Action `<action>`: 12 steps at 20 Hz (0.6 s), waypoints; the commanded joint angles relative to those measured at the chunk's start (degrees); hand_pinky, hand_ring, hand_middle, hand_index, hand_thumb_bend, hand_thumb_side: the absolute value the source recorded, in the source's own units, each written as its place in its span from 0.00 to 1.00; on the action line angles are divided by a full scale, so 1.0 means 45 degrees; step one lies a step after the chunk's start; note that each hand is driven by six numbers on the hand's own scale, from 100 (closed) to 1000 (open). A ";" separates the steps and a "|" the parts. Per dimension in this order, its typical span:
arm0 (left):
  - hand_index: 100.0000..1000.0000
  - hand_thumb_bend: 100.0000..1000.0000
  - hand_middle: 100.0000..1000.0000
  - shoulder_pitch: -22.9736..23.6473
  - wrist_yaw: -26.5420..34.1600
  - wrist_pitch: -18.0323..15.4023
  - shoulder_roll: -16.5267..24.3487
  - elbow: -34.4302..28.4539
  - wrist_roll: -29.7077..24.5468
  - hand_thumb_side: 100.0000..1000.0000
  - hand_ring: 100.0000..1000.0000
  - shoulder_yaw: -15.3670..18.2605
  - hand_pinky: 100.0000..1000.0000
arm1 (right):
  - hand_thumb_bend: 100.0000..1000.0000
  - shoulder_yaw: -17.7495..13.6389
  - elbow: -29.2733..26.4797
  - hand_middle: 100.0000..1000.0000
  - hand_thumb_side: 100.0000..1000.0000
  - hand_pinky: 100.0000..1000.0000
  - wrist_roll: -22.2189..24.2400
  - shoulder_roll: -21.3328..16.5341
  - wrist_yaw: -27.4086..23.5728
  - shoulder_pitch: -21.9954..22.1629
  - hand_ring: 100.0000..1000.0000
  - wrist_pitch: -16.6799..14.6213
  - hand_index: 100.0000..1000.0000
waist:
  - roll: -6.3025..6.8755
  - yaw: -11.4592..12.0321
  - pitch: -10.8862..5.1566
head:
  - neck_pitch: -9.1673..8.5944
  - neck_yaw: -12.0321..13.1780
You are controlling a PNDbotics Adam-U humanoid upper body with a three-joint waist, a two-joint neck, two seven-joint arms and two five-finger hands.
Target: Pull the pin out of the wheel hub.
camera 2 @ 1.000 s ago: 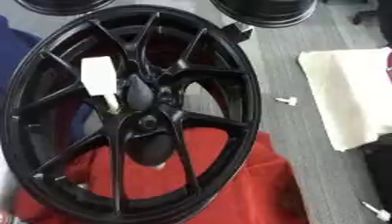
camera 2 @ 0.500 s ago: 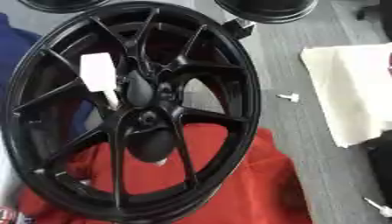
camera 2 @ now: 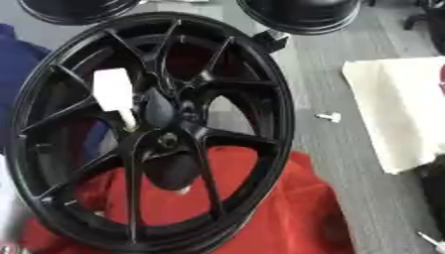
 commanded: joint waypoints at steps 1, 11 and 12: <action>0.80 0.06 0.73 -0.0497 -0.0028 0.0134 0.0634 -0.0134 -0.1168 0.58 0.80 0.0037 0.83 | 0.00 -0.0174 -0.0088 0.51 0.49 0.76 -0.0010 -0.0547 0.0172 -0.0032 0.56 -0.0049 0.64 | 0.0059 0.0017 -0.0336 | -0.0259 0.0049; 0.78 0.10 0.71 -0.1533 0.0891 0.1104 0.0966 -0.0134 -0.0624 0.58 0.79 -0.1594 0.80 | 0.00 -0.0054 -0.0051 0.51 0.49 0.76 0.0146 -0.0615 0.0177 -0.0109 0.56 -0.0031 0.64 | 0.0124 0.0109 -0.0187 | 0.0114 0.0259; 0.79 0.11 0.72 -0.1675 0.0953 0.1189 0.0943 -0.0134 -0.0596 0.57 0.79 -0.1802 0.81 | 0.00 -0.0040 -0.0041 0.51 0.48 0.76 0.0170 -0.0618 0.0176 -0.0113 0.56 -0.0024 0.64 | 0.0133 0.0108 -0.0175 | 0.0133 0.0271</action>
